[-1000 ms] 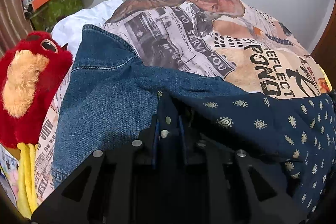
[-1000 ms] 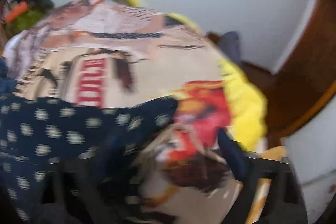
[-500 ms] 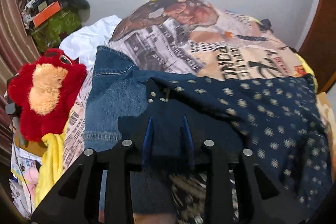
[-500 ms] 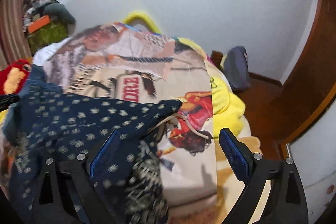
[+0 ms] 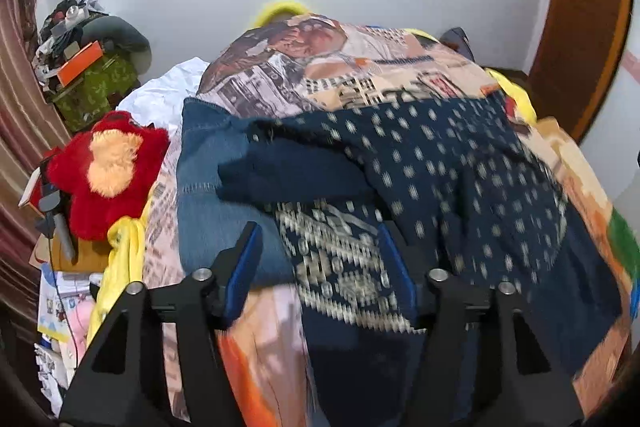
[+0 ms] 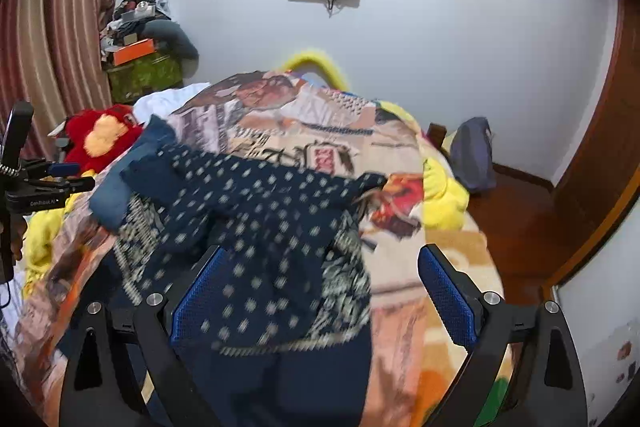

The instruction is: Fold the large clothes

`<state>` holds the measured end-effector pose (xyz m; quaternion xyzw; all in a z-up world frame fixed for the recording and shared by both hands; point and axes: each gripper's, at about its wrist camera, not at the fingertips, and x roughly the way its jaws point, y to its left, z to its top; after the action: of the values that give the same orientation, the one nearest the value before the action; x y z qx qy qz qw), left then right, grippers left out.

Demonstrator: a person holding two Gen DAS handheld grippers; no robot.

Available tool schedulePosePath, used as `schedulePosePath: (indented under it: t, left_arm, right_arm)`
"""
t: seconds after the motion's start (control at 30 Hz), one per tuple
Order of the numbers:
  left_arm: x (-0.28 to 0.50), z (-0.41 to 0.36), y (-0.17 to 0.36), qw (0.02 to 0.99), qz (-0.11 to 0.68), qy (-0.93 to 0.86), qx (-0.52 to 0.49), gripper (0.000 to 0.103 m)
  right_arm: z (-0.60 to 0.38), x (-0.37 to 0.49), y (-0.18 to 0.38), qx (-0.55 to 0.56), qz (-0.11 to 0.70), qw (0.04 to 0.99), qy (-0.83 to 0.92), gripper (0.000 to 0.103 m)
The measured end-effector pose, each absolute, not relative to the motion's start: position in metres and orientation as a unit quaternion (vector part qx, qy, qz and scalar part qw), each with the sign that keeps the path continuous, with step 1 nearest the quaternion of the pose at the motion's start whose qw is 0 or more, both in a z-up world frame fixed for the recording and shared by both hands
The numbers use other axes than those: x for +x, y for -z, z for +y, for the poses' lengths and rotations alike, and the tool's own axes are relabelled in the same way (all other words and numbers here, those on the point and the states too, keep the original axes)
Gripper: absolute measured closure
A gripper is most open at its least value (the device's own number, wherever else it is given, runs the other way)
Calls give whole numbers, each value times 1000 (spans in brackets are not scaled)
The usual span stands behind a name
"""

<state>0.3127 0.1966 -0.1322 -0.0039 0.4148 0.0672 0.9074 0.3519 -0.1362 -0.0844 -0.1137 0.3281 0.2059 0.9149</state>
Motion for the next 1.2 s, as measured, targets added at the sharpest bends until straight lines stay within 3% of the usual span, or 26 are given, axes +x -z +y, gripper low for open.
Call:
schedulePosePath:
  t: [0.4,0.73,0.83,1.0,1.03,1.1,1.17,1.2]
  left_arm:
    - [220,167,203,872,487,-24,-44,39]
    - [178,178,259,820,538,8,-192,39]
    - [174,178,265,819,527,18,-227,39]
    - [177,177,265,821,520,32,-233,51]
    - [178,176,261,825,519,30,-221,58]
    - [178,170,256,835,514,31,-193,86]
    - [179,164,250,844,508,31,-171,93]
    - [180,161,246,850,502,28,-156,94]
  right_arm:
    - [-175,281,163,-67,432,876,-205,8]
    - [-212,255,228,20,527,823,-213,9]
    - [-215,252,236,26,526,823,-213,15]
    - [-207,258,235,31,523,817,-242,38]
    - [-204,260,235,29,523,817,-241,46]
    - [-199,263,235,21,520,819,-242,60]
    - [-197,267,233,26,516,819,-250,78]
    - [-196,269,232,29,516,818,-253,81]
